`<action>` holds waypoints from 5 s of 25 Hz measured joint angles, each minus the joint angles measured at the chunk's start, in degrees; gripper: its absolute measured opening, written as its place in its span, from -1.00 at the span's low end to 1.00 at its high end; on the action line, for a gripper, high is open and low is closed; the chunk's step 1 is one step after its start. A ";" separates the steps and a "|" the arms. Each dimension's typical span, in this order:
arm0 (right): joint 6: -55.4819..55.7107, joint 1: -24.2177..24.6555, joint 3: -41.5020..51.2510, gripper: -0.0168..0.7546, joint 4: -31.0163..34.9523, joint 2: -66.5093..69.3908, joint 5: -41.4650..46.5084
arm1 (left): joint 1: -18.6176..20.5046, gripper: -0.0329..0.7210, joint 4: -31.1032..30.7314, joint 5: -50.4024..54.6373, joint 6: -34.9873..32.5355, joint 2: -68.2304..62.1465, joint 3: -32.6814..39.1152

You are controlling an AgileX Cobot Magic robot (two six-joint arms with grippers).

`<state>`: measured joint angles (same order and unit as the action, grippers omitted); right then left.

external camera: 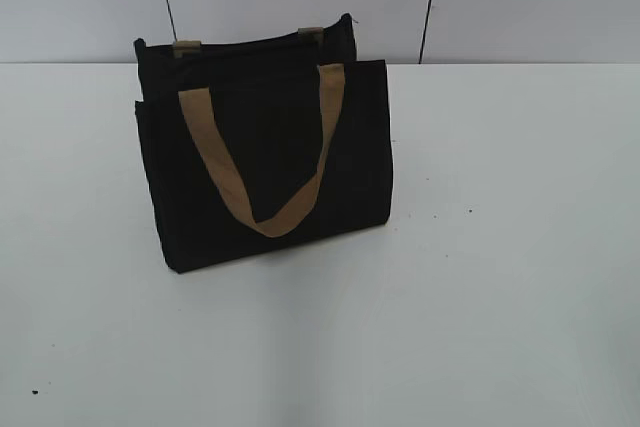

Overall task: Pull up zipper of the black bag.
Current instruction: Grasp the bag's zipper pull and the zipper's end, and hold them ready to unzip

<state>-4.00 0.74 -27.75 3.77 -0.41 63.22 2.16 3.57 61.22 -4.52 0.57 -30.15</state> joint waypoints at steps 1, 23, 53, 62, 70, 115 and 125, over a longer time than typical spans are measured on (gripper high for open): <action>0.00 0.00 0.00 0.46 0.00 0.00 0.00 | 0.00 -0.28 0.00 0.00 0.00 0.00 0.00; -0.01 0.00 0.00 0.46 0.00 0.00 0.00 | 0.00 -0.28 0.00 0.00 0.00 0.00 0.00; -0.03 0.00 0.00 0.46 0.00 0.00 0.00 | -1.95 0.51 11.10 -20.55 -11.88 -25.47 -3.64; 0.03 0.00 0.00 0.46 0.00 0.00 0.00 | -2.21 0.50 51.94 -31.85 -61.34 -53.43 -3.95; -0.02 0.00 0.00 0.46 0.00 0.00 0.00 | 8.60 0.49 80.57 -15.93 -101.00 -72.78 -4.01; -0.02 0.00 0.00 0.46 3.41 0.00 0.00 | 0.72 0.14 95.91 -4.66 -147.82 -117.21 -18.17; 0.03 0.00 0.00 0.46 4.55 0.00 0.00 | 0.67 0.05 95.91 -4.04 -147.82 -117.21 -18.21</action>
<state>-3.97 0.74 -27.75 8.32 -0.41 63.22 2.84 99.48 57.18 -152.34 -116.63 -48.36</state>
